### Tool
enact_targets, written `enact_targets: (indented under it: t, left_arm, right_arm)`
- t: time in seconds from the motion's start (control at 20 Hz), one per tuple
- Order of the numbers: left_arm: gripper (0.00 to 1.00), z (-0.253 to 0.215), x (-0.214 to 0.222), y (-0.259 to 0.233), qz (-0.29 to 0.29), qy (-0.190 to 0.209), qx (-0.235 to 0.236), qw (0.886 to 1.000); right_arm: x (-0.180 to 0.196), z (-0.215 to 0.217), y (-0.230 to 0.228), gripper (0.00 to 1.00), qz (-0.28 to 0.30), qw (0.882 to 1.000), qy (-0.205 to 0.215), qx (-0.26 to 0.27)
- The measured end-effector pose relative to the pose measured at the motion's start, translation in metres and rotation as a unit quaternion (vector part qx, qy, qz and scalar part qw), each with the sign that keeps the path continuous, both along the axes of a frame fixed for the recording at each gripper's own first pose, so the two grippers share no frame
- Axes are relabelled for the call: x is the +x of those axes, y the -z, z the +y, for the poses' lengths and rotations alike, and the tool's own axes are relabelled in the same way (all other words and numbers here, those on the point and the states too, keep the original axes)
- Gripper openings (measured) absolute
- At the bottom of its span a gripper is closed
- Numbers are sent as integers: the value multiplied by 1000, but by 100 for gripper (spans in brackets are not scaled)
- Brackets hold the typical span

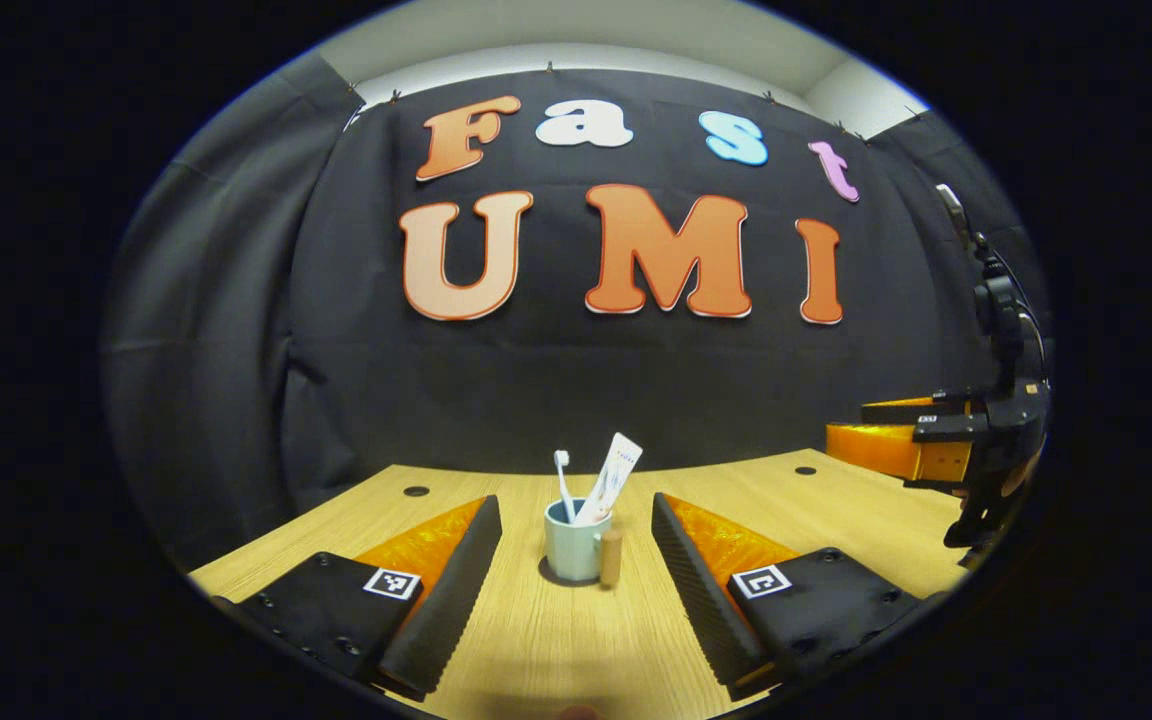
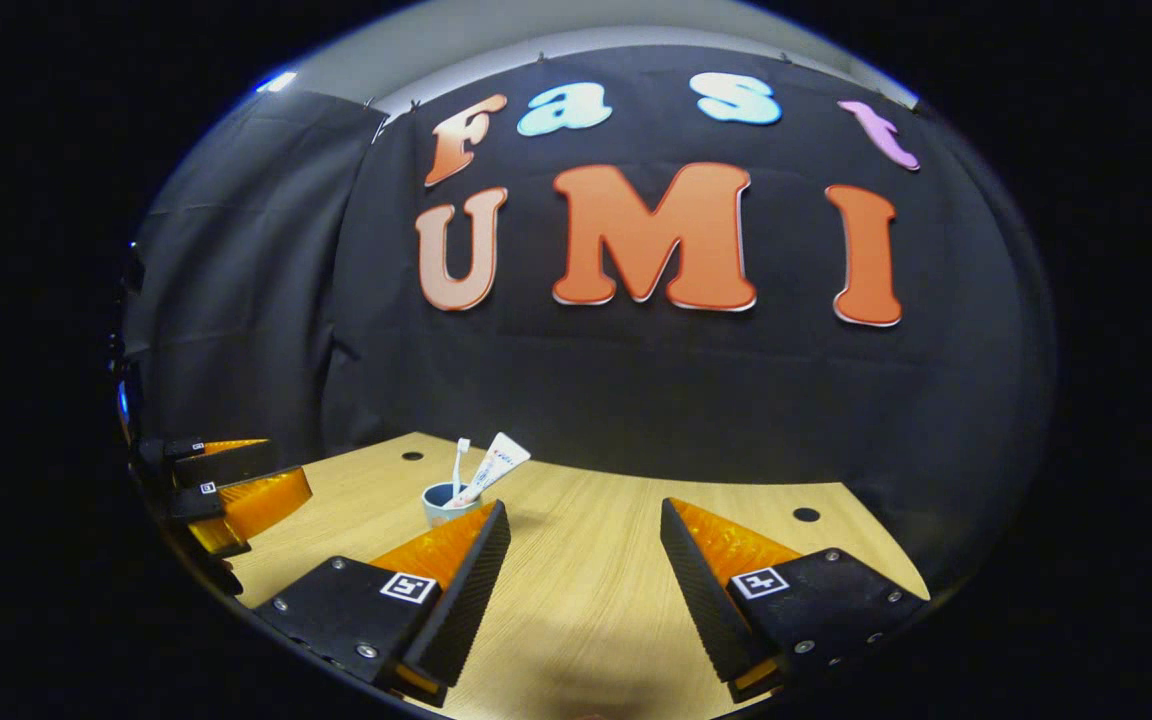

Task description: Put the toothbrush and toothpaste on the desktop into the cup, then pick up the cup and place it on the coaster on the desktop.

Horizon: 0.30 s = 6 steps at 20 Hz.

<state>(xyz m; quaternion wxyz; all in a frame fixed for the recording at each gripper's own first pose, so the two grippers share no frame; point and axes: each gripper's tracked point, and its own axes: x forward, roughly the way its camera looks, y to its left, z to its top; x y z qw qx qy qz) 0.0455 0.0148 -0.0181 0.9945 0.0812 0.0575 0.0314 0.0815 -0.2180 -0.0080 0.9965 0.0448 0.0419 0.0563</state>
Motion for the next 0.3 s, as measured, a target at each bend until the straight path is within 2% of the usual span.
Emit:
enact_targets:
  t: [0.3]
  left_arm:
    - [97,-20,-12,-34,-69,-5,26,997]
  right_arm:
    - [-39,-34,-7,92,-64,996,54,-20]
